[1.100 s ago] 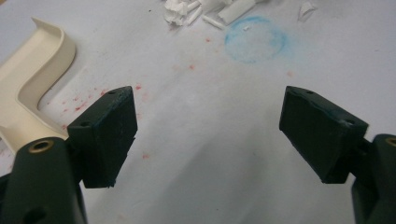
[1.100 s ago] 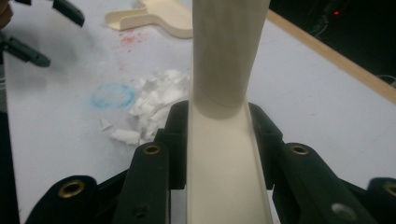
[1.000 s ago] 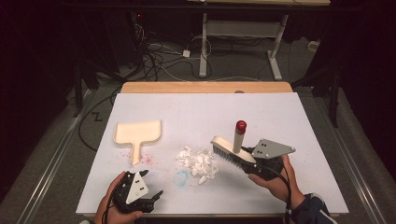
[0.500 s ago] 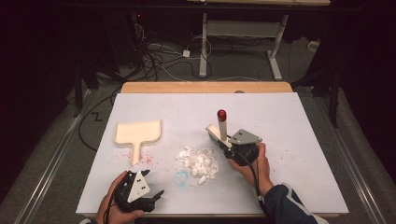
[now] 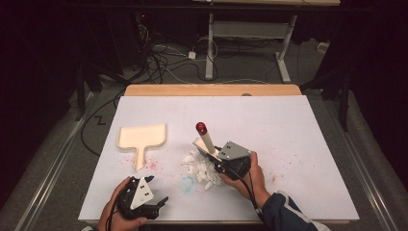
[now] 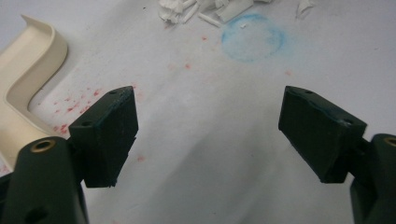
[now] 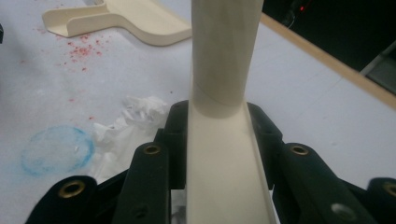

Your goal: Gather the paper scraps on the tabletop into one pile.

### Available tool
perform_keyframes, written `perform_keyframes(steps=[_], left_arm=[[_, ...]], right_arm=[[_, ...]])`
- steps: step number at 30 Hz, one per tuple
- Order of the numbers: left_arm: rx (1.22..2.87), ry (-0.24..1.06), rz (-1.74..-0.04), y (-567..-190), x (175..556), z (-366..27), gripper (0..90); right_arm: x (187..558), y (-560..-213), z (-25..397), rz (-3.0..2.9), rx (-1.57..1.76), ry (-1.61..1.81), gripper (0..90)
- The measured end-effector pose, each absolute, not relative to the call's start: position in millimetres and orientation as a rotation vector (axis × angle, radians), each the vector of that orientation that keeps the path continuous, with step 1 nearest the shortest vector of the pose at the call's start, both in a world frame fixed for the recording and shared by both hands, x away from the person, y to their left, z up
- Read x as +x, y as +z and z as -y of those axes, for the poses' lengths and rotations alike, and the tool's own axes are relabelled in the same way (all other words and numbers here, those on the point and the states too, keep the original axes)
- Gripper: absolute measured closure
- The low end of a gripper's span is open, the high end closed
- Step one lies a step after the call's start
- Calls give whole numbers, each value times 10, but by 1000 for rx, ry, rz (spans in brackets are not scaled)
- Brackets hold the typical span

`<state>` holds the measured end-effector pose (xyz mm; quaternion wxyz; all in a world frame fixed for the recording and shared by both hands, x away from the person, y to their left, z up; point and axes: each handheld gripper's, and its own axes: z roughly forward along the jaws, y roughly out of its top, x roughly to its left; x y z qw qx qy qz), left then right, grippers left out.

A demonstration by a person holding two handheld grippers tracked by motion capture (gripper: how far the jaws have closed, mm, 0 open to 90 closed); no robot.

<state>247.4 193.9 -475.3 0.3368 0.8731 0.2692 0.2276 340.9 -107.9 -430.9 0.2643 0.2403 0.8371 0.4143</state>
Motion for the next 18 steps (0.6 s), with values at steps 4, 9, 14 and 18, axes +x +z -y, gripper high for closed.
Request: perform_keyframes(steps=[4, 9, 14, 18], left_arm=[[2274, 593, -703, -4754, 2482, -1938, 186], [2277, 591, -696, -4750, 2489, -1936, 186], [2275, 593, -686, -4753, 2499, -1925, 187], [2279, 587, -687, -4758, 2503, -1930, 187]], right_arm=[[3482, -4221, 1174, -2225, 675, 1148, 682], [3689, -4143, 1255, -2144, 672, 1143, 682], [4035, -4259, 1250, -2124, 674, 1102, 682], [4231, -4437, 1177, -2159, 668, 1082, 682]])
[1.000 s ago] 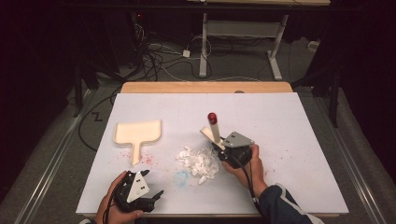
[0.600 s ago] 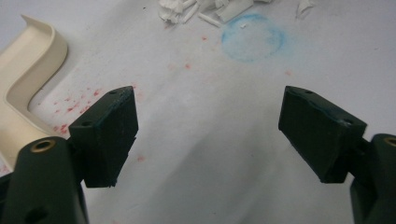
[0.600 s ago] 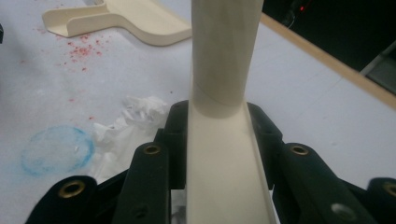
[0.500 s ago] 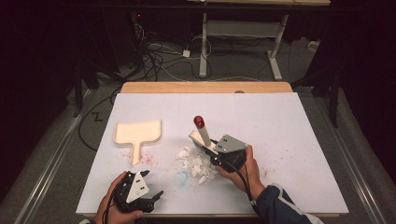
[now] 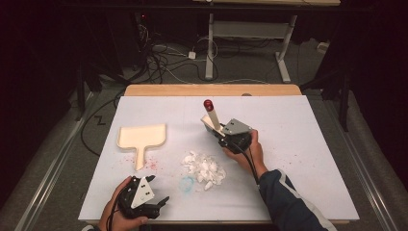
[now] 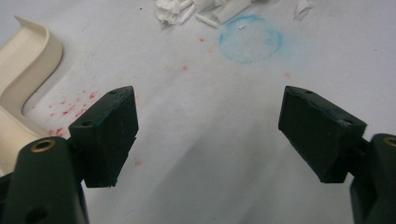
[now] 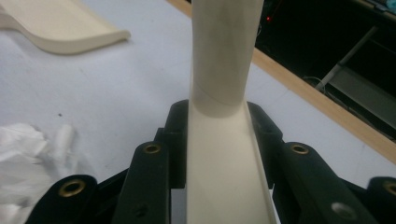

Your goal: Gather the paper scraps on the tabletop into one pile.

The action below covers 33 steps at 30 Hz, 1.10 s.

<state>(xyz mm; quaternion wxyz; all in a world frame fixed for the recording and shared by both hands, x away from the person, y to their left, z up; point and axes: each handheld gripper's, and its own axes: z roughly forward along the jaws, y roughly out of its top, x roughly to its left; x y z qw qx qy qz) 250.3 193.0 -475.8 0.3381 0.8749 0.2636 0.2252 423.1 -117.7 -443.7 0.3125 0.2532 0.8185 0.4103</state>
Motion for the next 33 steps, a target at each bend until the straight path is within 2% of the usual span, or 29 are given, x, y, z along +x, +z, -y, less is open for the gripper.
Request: perform_keyframes(steps=[5, 11, 15, 19, 27, 33], left_arm=[[2279, 581, -691, -4767, 2504, -1938, 187], [2284, 565, -697, -4775, 2491, -1933, 187], [2292, 566, -689, -4776, 2486, -1928, 188], [2295, 566, -687, -4776, 2490, -1920, 188], [2299, 570, -683, -4776, 2489, -1901, 188], [2297, 588, -687, -4767, 2477, -1913, 188]], right_arm=[[4262, -4500, 1049, -2238, 633, 1183, 680], [4103, -4465, 944, -2465, 335, 1350, 678], [3964, -4405, 968, -2532, 192, 1386, 680], [3882, -4320, 1033, -2470, 186, 1333, 681], [3788, -4061, 1386, -2311, 326, 1351, 681], [3435, -3928, 1870, -2333, 367, 1414, 681]])
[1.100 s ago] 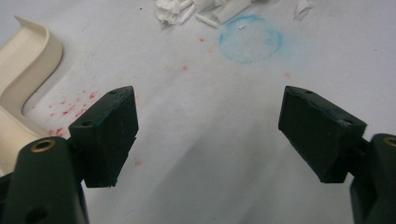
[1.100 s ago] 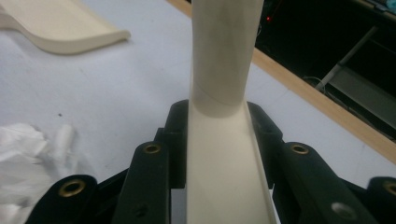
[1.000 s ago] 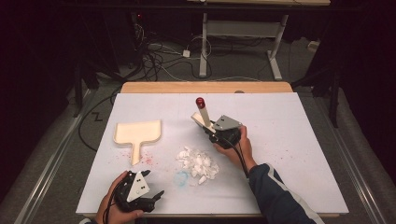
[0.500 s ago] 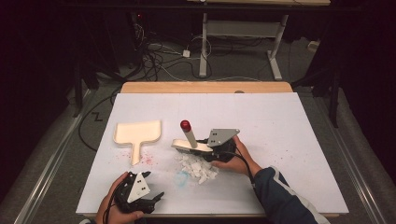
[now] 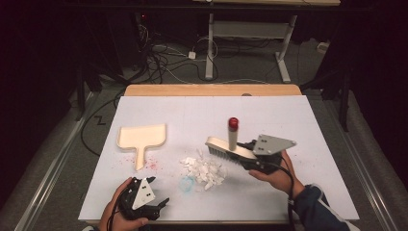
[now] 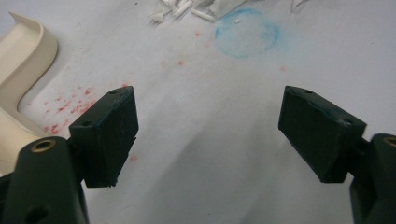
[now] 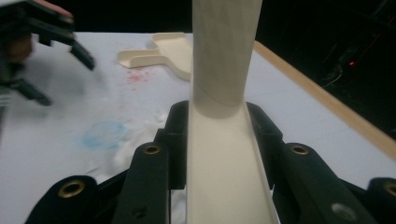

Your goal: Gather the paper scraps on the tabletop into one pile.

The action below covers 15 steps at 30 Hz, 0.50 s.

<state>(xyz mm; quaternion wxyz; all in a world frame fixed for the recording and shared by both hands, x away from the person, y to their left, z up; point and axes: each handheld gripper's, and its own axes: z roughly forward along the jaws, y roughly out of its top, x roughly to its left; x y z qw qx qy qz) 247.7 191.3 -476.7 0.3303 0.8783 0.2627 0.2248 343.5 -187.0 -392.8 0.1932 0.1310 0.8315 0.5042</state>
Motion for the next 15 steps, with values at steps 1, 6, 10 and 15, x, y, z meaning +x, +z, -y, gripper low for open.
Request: perform_keyframes(steps=[1, 6, 10, 15], left_arm=[[2298, 594, -685, -4765, 2476, -1912, 188], [2301, 593, -686, -4750, 2461, -1898, 188], [2306, 592, -674, -4748, 2465, -1870, 188], [2309, 597, -659, -4750, 2485, -1855, 188]], right_arm=[[3378, -3922, 1942, -2350, 375, 1411, 681], [3080, -3962, 2218, -2410, 412, 1431, 681], [2926, -4103, 2248, -2493, 405, 1397, 681], [2875, -4279, 2051, -2561, 350, 1382, 681]])
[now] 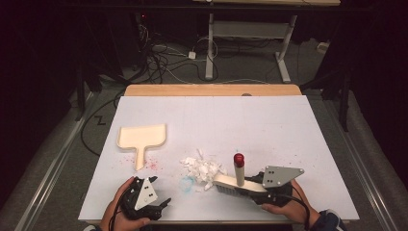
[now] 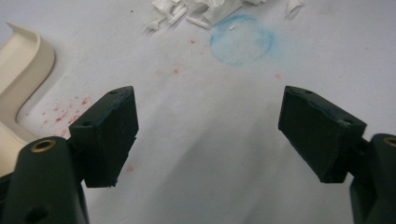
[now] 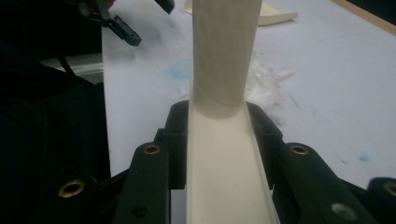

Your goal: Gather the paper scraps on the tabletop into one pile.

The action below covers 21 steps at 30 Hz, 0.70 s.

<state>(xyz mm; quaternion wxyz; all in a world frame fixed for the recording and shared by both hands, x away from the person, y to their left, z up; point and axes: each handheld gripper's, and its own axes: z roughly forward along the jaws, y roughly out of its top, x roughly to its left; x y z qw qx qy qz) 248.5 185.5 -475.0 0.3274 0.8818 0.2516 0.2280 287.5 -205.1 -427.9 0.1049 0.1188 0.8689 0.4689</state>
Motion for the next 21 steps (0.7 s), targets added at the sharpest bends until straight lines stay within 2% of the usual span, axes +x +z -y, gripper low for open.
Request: perform_keyframes(steps=[12, 21], left_arm=[[2314, 594, -659, -4764, 2490, -1864, 188], [2310, 592, -667, -4757, 2462, -1884, 189]], right_arm=[[3099, -4325, 1595, -2477, 340, 1396, 682], [2949, -4146, 1649, -2500, 280, 1501, 682]])
